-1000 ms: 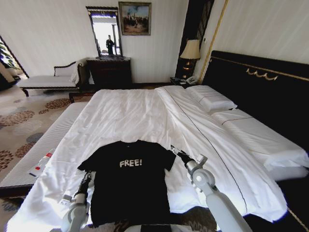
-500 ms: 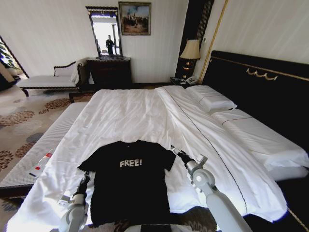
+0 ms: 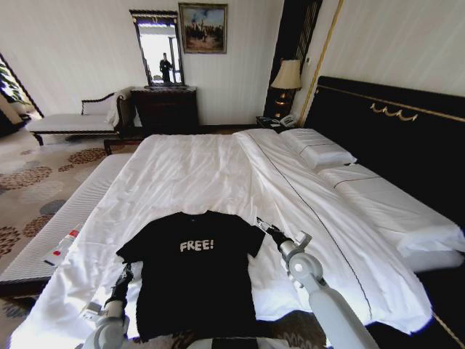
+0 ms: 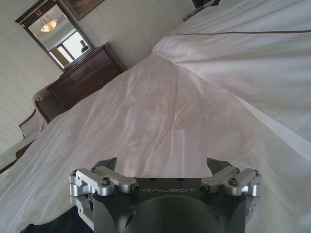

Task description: Fold the clothes on the bed.

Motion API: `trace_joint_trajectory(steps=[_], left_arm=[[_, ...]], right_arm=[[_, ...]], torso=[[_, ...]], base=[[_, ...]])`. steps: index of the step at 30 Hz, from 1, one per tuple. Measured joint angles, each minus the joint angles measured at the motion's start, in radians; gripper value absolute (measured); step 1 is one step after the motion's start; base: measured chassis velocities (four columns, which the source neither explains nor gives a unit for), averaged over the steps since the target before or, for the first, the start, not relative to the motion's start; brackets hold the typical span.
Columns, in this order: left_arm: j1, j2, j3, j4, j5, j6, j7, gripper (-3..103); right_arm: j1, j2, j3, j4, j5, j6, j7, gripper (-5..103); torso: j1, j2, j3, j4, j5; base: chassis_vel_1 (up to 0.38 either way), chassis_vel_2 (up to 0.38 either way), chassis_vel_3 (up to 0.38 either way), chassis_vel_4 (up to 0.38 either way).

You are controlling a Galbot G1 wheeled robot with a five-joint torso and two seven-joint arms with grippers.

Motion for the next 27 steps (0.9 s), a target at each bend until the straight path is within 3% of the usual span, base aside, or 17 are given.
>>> trace_joint_trajectory(steps=[7,9,11,12,13,16,19,22,27], left_arm=[[0.004,-0.018,0.012,-0.011,0.023,0.002,-0.015,0],[0.008,-0.018,0.010,-0.016,0.024,0.002,-0.015,6],[0.022,-0.010,-0.001,-0.035,0.023,0.002,-0.021,16],[0.028,-0.007,-0.006,-0.042,0.022,0.002,-0.023,16],[0.046,-0.001,-0.016,-0.064,0.021,0.002,-0.025,27],[0.067,0.004,-0.027,-0.088,0.018,0.000,-0.026,32],[0.114,0.005,-0.042,-0.152,0.007,-0.011,-0.026,48],[0.142,0.003,-0.051,-0.189,0.006,-0.020,-0.026,54],[0.182,-0.008,-0.069,-0.267,0.023,-0.037,-0.025,76]], right_arm=[[0.008,-0.007,0.003,-0.019,0.004,0.003,0.001,100],[0.011,-0.007,0.003,-0.022,0.005,0.003,0.001,100],[0.020,-0.008,0.002,-0.032,0.010,0.003,0.003,100],[0.023,-0.008,0.002,-0.035,0.014,0.003,0.004,100],[0.033,-0.010,-0.001,-0.043,0.028,0.003,0.005,100],[0.041,-0.011,-0.002,-0.052,0.045,0.002,0.005,100],[0.054,-0.012,-0.001,-0.073,0.083,-0.002,0.001,100],[0.061,-0.011,-0.003,-0.086,0.091,-0.006,-0.006,100],[0.061,-0.005,-0.006,-0.104,0.087,-0.008,-0.023,100]], torso=[[0.000,0.000,0.000,-0.0001,0.0000],[0.000,0.000,0.000,-0.0001,0.0000],[0.000,0.000,0.000,-0.0001,0.0001],[0.000,0.000,0.000,-0.0001,0.0001],[0.000,0.000,0.000,-0.0001,0.0000],[0.000,0.000,0.000,0.0001,0.0000],[0.000,0.000,0.000,-0.0002,0.0000],[0.000,0.000,0.000,0.0000,0.0000],[0.000,0.000,0.000,0.0001,0.0000]], base=[[0.000,0.000,0.000,0.000],[0.000,0.000,0.000,0.000],[0.000,0.000,0.000,0.000],[0.000,0.000,0.000,0.000],[0.000,0.000,0.000,0.000],[0.000,0.000,0.000,0.000],[0.000,0.000,0.000,0.000],[0.000,0.000,0.000,0.000],[0.000,0.000,0.000,0.000]])
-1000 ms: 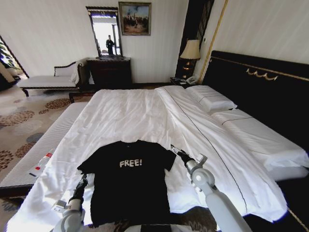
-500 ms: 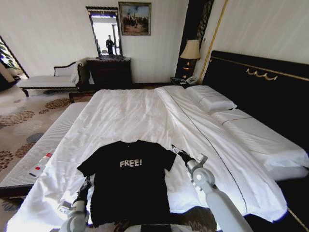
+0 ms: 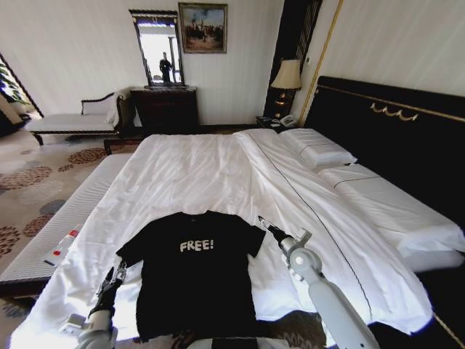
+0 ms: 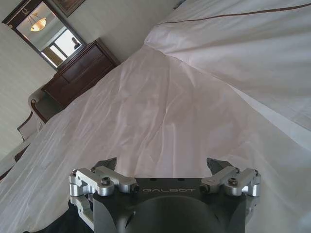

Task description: Fold the clothes on the bed.

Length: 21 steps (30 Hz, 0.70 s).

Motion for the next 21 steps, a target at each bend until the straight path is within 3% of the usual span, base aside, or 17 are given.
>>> trace_joint_trajectory(steps=[1,2,4,6,17,21], left_arm=[[0.000,-0.001,0.000,-0.004,0.000,0.000,0.000,76],[-0.006,-0.014,0.000,-0.027,0.003,0.009,-0.005,86],[-0.008,-0.018,0.002,-0.033,0.006,0.013,-0.006,86],[-0.015,-0.033,0.010,-0.064,0.017,0.024,-0.010,97],[-0.022,-0.036,-0.008,-0.133,0.027,0.045,-0.020,100],[-0.030,-0.027,-0.024,-0.127,0.107,0.041,-0.032,100]], right_arm=[[-0.002,0.000,0.000,0.000,0.000,0.000,-0.001,100],[-0.016,-0.002,0.004,0.007,0.000,0.000,-0.015,100],[-0.019,-0.004,0.004,0.007,-0.002,0.000,-0.020,100],[-0.025,-0.015,0.005,0.002,-0.015,0.001,-0.032,100],[-0.013,-0.021,-0.003,0.010,-0.024,0.002,-0.035,100],[-0.014,-0.015,-0.005,-0.001,-0.047,0.012,-0.043,100]], torso=[[0.000,0.000,0.000,0.0000,0.0000],[0.000,0.000,0.000,-0.0002,0.0000],[0.000,0.000,0.000,-0.0002,0.0000],[0.000,0.000,0.000,-0.0003,0.0000],[0.000,0.000,0.000,-0.0001,0.0000],[0.000,0.000,0.000,-0.0002,-0.0001]], base=[[0.000,0.000,0.000,0.000],[0.000,0.000,0.000,0.000],[0.000,0.000,0.000,0.000],[0.000,0.000,0.000,0.000],[0.000,0.000,0.000,0.000],[0.000,0.000,0.000,0.000]])
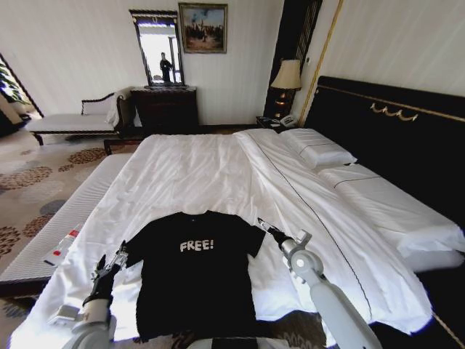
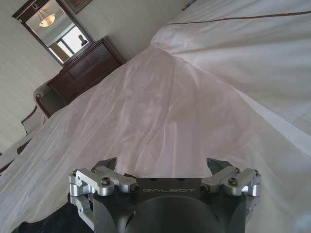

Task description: Fold the clothes on the bed.

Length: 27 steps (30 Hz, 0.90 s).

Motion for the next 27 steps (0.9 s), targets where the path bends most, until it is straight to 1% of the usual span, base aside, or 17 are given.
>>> trace_joint_trajectory(steps=[1,2,4,6,7,8,10,14,19,22,27], left_arm=[[-0.002,0.004,-0.006,0.000,0.020,-0.002,-0.002,100],[-0.005,0.016,-0.024,0.001,0.060,-0.006,-0.006,100],[-0.006,0.024,-0.033,0.002,0.069,-0.007,-0.007,100],[-0.013,0.043,-0.054,0.007,0.073,-0.007,-0.007,100],[-0.013,0.043,-0.054,0.007,0.073,-0.007,-0.007,100],[-0.019,0.047,-0.055,0.015,0.071,-0.007,-0.007,100],[-0.025,0.048,-0.051,0.032,0.071,-0.007,-0.007,100],[-0.029,0.048,-0.047,0.059,0.071,-0.008,-0.008,100],[-0.041,0.060,-0.077,0.088,0.056,-0.008,-0.015,100],[-0.043,0.064,-0.091,0.092,0.045,-0.008,-0.016,100],[-0.039,0.049,-0.089,0.102,0.019,-0.020,-0.014,100]], right_arm=[[0.000,0.000,-0.002,-0.004,-0.008,0.005,-0.001,100],[0.000,-0.004,-0.008,-0.009,-0.025,0.017,-0.003,100],[0.001,-0.007,-0.010,-0.012,-0.036,0.026,-0.003,100],[0.005,-0.010,-0.012,-0.033,-0.087,0.059,-0.024,100],[0.005,-0.010,-0.012,-0.033,-0.087,0.059,-0.024,100],[0.004,-0.012,-0.011,-0.051,-0.123,0.076,-0.046,100],[-0.001,-0.015,-0.007,-0.069,-0.142,0.087,-0.061,100],[-0.002,-0.010,-0.001,-0.098,-0.142,0.096,-0.078,100],[-0.001,0.000,-0.002,-0.141,-0.122,0.104,-0.108,100],[0.007,0.009,-0.010,-0.183,-0.119,0.099,-0.151,100],[0.031,0.032,-0.022,-0.238,-0.109,0.091,-0.188,100]], torso=[[0.000,0.000,0.000,0.0000,0.0000],[0.000,0.000,0.000,0.0000,0.0001],[0.000,0.000,0.000,0.0000,0.0001],[0.000,0.000,0.000,0.0001,0.0002],[0.000,0.000,0.000,0.0001,0.0002],[0.000,0.000,0.000,0.0000,0.0001],[0.000,0.000,0.000,0.0000,-0.0001],[0.000,0.000,0.000,-0.0001,0.0000],[0.000,0.000,0.000,0.0000,-0.0001],[0.000,0.000,0.000,0.0000,0.0000],[0.000,0.000,0.000,0.0000,0.0001]], base=[[0.000,0.000,0.000,0.000],[0.000,0.000,0.000,0.000],[0.000,0.000,0.000,0.000],[0.000,0.000,0.000,0.000],[0.000,0.000,0.000,0.000],[0.000,0.000,0.000,0.000],[0.000,0.000,0.000,0.000],[0.000,0.000,0.000,0.000],[0.000,0.000,0.000,0.000],[0.000,0.000,0.000,0.000],[0.000,0.000,0.000,0.000]])
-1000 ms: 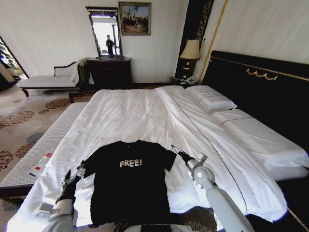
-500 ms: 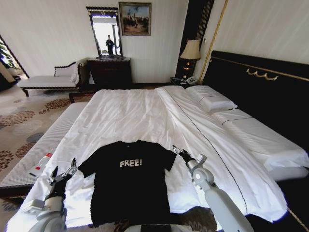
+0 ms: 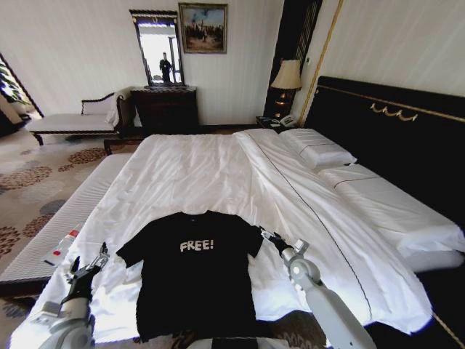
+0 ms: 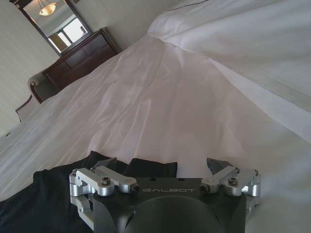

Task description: Fold the clothes on the bed.

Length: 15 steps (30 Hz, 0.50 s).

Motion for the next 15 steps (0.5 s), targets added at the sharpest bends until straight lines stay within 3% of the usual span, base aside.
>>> trace_joint_trajectory(steps=[8,11,13,15], left_arm=[[0.011,-0.006,-0.009,0.009,-0.009,-0.014,0.003,100],[0.007,-0.009,-0.010,0.013,-0.009,-0.014,0.003,100],[0.007,-0.011,-0.010,0.013,-0.009,-0.015,0.003,100],[0.009,-0.012,-0.008,0.013,-0.008,-0.016,0.004,100]], right_arm=[[0.005,0.015,0.000,-0.029,0.009,-0.004,-0.028,94],[0.005,0.022,0.001,-0.035,0.009,-0.003,-0.031,78],[0.006,0.024,0.001,-0.036,0.009,-0.003,-0.032,78],[0.006,0.025,0.001,-0.036,0.008,-0.003,-0.032,66]], torso=[[0.000,0.000,0.000,0.0000,0.0000],[0.000,0.000,0.000,-0.0001,0.0000],[0.000,0.000,0.000,0.0000,0.0000],[0.000,0.000,0.000,0.0000,0.0000]], base=[[0.000,0.000,0.000,0.000],[0.000,0.000,0.000,0.000],[0.000,0.000,0.000,0.000],[0.000,0.000,0.000,0.000]])
